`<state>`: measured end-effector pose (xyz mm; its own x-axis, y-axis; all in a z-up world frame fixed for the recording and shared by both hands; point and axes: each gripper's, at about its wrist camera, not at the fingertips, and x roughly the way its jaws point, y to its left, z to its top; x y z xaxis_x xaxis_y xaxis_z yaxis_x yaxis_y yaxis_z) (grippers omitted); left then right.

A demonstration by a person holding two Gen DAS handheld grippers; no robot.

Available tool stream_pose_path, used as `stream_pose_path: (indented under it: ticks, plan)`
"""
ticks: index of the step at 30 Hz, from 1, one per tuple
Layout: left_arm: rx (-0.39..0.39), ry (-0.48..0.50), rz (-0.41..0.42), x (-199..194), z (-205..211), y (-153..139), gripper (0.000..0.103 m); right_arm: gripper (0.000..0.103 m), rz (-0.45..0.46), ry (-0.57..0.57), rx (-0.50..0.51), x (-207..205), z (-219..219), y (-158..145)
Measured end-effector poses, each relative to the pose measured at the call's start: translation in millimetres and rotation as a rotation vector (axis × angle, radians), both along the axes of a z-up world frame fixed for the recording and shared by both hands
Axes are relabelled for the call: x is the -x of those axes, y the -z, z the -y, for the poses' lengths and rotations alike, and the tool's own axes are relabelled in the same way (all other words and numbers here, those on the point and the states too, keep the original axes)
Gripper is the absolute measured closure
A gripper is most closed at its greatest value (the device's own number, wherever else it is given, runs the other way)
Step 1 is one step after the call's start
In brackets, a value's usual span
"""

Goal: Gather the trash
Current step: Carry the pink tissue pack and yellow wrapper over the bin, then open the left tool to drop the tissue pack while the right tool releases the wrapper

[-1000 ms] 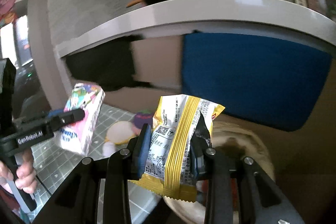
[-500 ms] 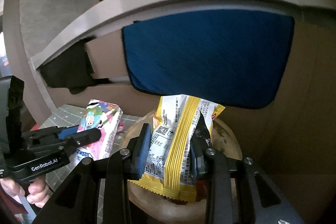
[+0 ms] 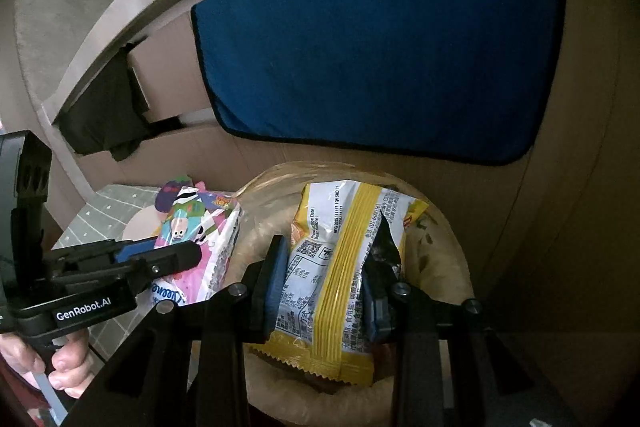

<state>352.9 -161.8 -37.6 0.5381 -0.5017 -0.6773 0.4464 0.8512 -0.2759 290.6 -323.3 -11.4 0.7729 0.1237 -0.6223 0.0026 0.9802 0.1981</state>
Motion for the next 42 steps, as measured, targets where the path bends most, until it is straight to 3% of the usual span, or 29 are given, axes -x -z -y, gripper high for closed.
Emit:
stream_pose_path:
  ticks: [6, 9, 11, 13, 20, 27, 33, 42]
  plan:
    - [0.048, 0.019, -0.020, -8.2, -3.7, -0.3, 0.074, 0.072, -0.023, 0.007, 0.011, -9.1, -4.0, 5.3]
    - [0.124, 0.036, -0.052, -13.3, -11.4, -0.6, 0.061, 0.070, -0.032, 0.019, 0.001, -13.9, -3.9, 7.3]
    - [0.180, 0.041, -0.089, -16.1, -18.4, -1.3, 0.054, 0.056, -0.041, 0.027, 0.000, -13.8, -3.1, 9.3]
    - [0.207, 0.030, -0.090, -14.6, -24.8, -5.0, 0.053, 0.054, -0.037, 0.027, -0.003, -13.6, -4.3, 9.5]
    - [0.192, -0.047, 0.001, -2.6, -54.2, -18.6, 0.053, 0.048, -0.028, 0.050, 0.046, -10.0, -14.2, 4.4]
    - [0.122, -0.200, 0.125, 14.2, -99.4, -26.9, 0.053, 0.041, -0.046, 0.038, 0.047, -10.8, -19.8, 1.0]
    - [0.135, -0.282, 0.109, 18.1, -143.0, -23.0, 0.053, 0.039, -0.103, 0.031, 0.136, -17.7, -38.4, 5.8]
    - [0.159, -0.337, 0.081, 29.3, -181.4, -13.3, 0.053, 0.039, -0.242, 0.019, 0.061, -6.1, -37.7, 32.9]
